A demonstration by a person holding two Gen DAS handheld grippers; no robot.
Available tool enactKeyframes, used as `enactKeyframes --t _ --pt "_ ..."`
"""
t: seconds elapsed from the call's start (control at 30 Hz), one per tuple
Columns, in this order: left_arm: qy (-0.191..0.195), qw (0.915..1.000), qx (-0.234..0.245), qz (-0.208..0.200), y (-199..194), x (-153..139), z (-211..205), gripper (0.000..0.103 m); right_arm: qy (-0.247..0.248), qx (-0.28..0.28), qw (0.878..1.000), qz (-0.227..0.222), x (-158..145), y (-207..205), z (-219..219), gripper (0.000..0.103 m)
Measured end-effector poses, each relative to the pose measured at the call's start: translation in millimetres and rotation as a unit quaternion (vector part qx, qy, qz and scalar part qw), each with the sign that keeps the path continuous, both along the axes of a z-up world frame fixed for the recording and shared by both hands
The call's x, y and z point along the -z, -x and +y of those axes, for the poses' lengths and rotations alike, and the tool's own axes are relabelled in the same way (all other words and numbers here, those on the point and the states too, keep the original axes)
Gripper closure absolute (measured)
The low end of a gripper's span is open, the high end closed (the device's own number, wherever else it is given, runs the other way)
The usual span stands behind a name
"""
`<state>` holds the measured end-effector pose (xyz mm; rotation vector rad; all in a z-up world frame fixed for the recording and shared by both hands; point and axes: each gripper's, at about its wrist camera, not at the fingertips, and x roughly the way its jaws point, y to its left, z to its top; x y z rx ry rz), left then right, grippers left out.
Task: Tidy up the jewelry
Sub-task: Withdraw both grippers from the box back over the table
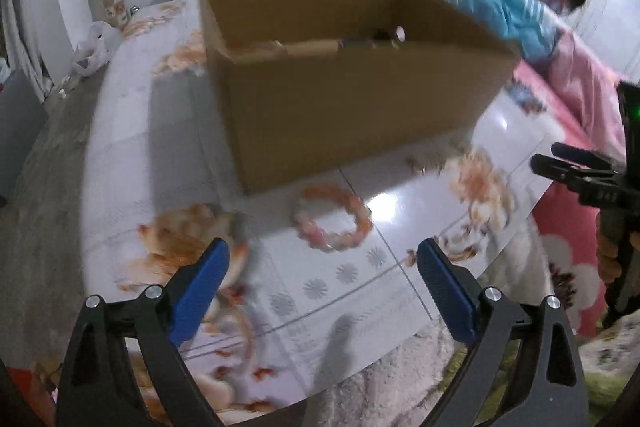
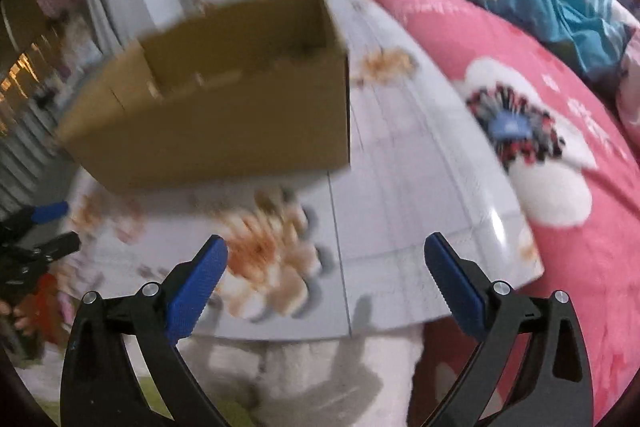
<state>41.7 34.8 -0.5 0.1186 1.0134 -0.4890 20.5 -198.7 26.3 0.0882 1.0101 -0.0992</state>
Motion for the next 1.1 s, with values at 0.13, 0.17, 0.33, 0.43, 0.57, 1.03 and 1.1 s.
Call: enactKeyframes --t 0.13,0.17,0.33,0.43,0.57,1.03,1.1 --pt "-0.059 0.9981 0.01 -0.018 5 21 -27 0.01 0.023 0.005 1.0 0.016 19 -2 10 0.008" --pt "-0.066 0.9976 0.013 -0.018 4 25 -31 0.01 0.025 0.003 0.999 0.019 22 -2 11 0.008" --pt "-0.076 0.9969 0.013 -0.011 4 38 -37 0.01 0.035 0.003 0.999 0.028 36 -7 12 0.008" --pt "-0.072 0.9974 0.0 -0.007 1 40 -32 0.005 0.035 0.003 0.999 0.022 37 -6 12 0.008" --pt "-0.066 0.9977 -0.002 -0.018 2 40 -27 0.005 0.036 0.005 0.999 0.015 39 -6 12 0.008" --pt "-0.067 0.9976 0.005 -0.016 4 39 -26 0.005 0.026 0.004 0.999 0.02 39 -7 9 0.008" --pt "-0.066 0.9976 0.005 -0.019 4 39 -25 0.005 0.024 0.007 0.999 0.023 39 -8 8 0.008"
